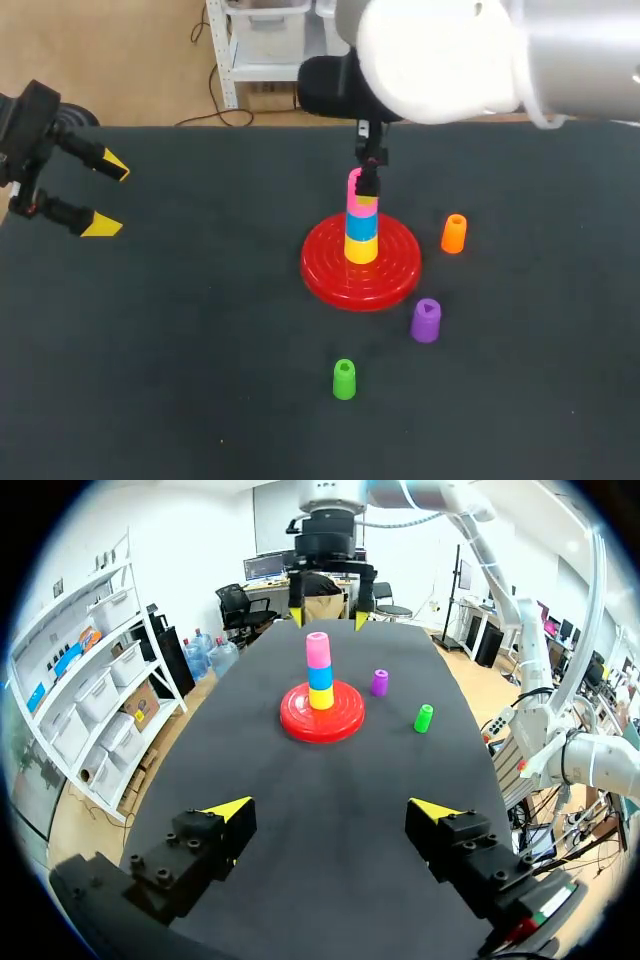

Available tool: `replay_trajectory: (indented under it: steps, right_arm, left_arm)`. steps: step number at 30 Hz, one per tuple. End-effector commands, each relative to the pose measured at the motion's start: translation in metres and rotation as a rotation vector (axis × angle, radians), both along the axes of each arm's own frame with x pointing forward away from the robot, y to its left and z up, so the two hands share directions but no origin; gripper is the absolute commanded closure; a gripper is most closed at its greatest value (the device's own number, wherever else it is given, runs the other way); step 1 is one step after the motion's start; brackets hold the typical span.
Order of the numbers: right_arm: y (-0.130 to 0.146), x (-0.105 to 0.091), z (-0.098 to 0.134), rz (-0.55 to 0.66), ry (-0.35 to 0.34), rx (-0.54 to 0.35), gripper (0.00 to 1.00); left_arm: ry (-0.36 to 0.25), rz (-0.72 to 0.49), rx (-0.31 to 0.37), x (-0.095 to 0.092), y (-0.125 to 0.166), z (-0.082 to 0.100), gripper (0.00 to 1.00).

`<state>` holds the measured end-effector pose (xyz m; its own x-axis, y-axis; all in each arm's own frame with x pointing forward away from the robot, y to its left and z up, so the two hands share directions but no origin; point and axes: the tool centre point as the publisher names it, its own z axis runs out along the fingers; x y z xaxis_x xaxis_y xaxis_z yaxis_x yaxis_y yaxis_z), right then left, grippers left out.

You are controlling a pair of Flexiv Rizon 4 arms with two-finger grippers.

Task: Pick up and stack the cylinders on the red base in this order: pink,purple,orange,green

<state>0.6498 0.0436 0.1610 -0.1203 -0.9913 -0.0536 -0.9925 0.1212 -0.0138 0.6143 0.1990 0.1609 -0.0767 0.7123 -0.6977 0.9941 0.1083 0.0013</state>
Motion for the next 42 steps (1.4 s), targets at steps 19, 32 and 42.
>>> replay_trajectory:
  steps: [19,32,42]
  right_arm:
    - [-0.111,-0.037,-0.058,-0.154,0.016,0.066,0.0]
    - [-0.078,-0.081,-0.062,-0.071,-0.017,0.074,0.0]
    - [-0.061,-0.114,-0.071,-0.03,0.029,0.043,0.0]
  left_arm:
    - [-0.004,0.001,-0.002,-0.001,0.0,-0.001,0.0]
    - [-0.004,0.001,-0.002,-0.001,0.0,-0.001,0.0]
    - [-0.004,0.001,-0.002,-0.001,0.0,-0.001,0.0]
